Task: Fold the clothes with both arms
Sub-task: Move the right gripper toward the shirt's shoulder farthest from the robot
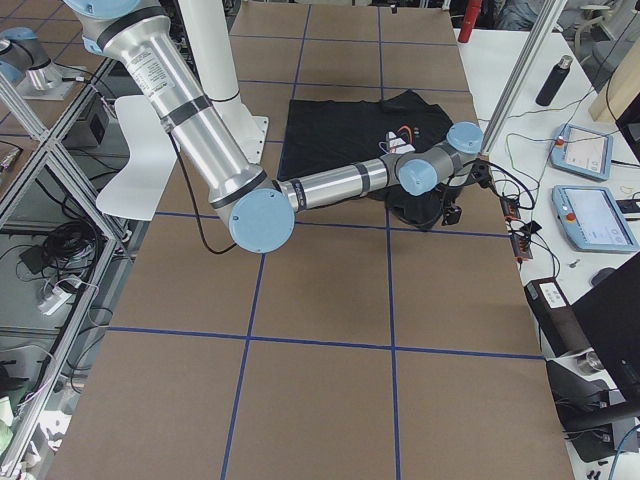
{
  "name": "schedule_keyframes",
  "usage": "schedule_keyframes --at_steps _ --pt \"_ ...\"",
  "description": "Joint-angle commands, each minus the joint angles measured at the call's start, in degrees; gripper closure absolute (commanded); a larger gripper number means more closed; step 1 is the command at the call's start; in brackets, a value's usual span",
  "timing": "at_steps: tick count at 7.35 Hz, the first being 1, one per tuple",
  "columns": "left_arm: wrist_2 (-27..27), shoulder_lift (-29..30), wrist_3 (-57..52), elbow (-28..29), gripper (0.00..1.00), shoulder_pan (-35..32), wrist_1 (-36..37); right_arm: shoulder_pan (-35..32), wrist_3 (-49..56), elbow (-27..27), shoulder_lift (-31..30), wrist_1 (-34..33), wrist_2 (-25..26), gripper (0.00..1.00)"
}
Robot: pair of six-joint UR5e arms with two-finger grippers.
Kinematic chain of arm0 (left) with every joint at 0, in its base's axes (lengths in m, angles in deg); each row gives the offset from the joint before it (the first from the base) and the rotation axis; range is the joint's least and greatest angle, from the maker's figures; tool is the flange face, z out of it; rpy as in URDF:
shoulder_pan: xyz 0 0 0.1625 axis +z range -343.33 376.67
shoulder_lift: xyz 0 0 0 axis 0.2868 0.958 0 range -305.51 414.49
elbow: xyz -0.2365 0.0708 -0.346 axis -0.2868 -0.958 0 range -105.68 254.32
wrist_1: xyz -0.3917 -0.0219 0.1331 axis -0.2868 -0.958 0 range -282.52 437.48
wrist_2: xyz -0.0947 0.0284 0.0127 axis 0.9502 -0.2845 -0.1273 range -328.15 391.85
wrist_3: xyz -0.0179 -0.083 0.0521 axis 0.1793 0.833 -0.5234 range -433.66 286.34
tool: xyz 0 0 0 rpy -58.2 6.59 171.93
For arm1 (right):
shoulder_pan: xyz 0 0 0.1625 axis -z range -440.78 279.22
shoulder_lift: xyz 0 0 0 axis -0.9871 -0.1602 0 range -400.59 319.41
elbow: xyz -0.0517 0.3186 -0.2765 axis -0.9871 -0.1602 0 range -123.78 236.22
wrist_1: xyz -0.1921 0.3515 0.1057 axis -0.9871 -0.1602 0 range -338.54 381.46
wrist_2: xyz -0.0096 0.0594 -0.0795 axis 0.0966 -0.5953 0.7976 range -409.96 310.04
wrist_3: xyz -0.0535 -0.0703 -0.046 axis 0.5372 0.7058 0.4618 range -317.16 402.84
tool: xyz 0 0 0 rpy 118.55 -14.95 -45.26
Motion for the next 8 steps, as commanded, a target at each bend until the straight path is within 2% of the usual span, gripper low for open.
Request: schedule_keyframes --at_steps 1,2,3,6,8 --pt "0.02 0.08 0.66 0.1 0.0 1.99 -0.76 4.7 -9.48 -12.61 3.71 18.48 3.37 0.01" --pt "0.02 0.08 0.74 0.1 0.0 2.6 -0.76 6.29 -10.03 -16.58 3.9 24.63 5.75 0.01" --pt "0.02 0.08 0.92 0.1 0.0 2.87 -0.76 6.3 -10.38 -17.58 3.99 26.26 5.77 0.05" --pt "0.02 0.08 0.92 0.36 0.0 3.05 -0.76 7.27 -10.39 -18.03 3.64 26.37 6.03 0.25" --pt "0.02 0.08 0.92 0.45 0.0 3.05 -0.76 7.62 -10.3 -18.03 3.46 26.37 6.21 0.32"
